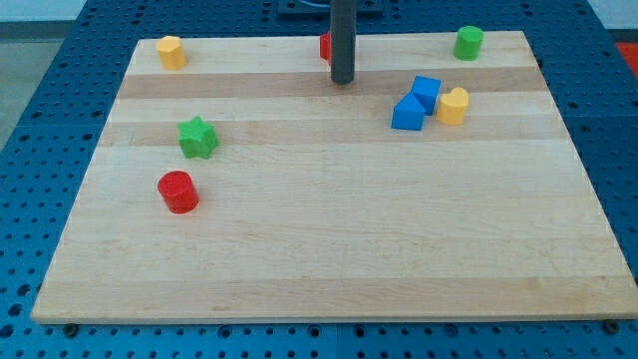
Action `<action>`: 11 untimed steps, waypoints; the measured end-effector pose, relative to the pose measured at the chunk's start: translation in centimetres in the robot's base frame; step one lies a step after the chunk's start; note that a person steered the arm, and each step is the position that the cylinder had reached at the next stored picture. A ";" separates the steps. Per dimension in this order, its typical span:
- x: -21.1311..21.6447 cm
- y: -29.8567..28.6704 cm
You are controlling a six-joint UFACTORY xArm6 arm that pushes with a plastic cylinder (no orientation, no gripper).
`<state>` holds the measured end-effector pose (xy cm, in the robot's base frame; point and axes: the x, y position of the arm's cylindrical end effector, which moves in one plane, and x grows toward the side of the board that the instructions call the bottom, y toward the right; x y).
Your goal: Move the yellow heart into the blue triangle
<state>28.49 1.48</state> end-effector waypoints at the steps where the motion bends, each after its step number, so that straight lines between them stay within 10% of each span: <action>1: -0.1 0.0; 7: 3.0 19.2; 11: 7.2 18.4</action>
